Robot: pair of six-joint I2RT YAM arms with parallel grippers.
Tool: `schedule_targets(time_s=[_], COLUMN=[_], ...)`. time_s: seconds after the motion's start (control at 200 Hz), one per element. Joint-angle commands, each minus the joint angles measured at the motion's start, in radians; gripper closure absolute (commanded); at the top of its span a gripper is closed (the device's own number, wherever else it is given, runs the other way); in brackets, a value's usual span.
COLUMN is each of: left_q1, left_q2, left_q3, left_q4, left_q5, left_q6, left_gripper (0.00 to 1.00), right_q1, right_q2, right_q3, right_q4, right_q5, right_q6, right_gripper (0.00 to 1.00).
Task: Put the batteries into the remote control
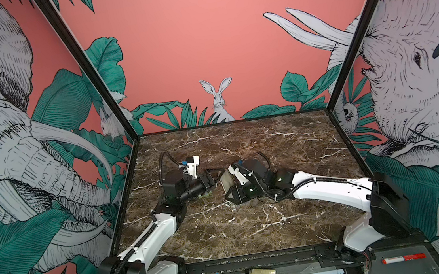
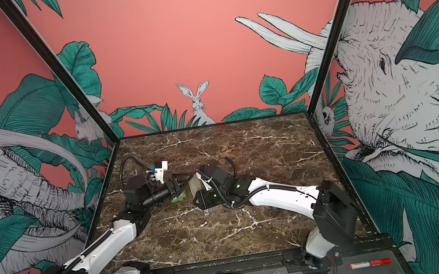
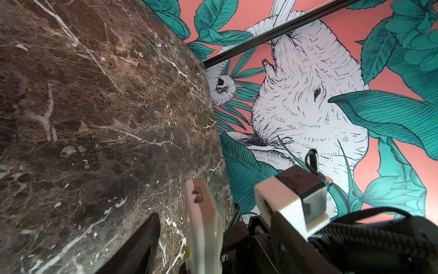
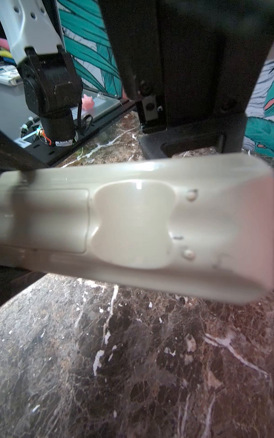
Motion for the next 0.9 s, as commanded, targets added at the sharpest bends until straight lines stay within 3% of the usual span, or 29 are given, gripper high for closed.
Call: schedule_targets(time_s=[0.0, 0.51, 0.71, 0.895], left_q1=[0.015, 0.027, 0.024, 0.021], left_q2=[-0.001, 0.072, 0.068, 0.098], left_q3=[0.028, 0.132, 0.168, 0.199], left_q4=[0.093, 0.442, 0.460, 0.533], left_q5=[0.070, 0.222, 0.244, 0.266], left_q6=[-0.023, -0.242, -0.276, -0.343], left_gripper=[0.26, 0.20, 0.19, 0.25], right_q1=[-0.015, -0.089, -0.125, -0.147], right_q2=[-0.047, -0.119, -0.137, -0.113], right_q3=[0.032, 0.002, -0.027, -0.028], right_q4=[0.069, 0.295, 0.457, 0.561], right_q5=[-0.076, -0.337, -0.383, -0.425], right_q6=[-0.033, 0.080, 0.141, 0.183], right_gripper=[1.00, 1.00, 1.00, 1.00])
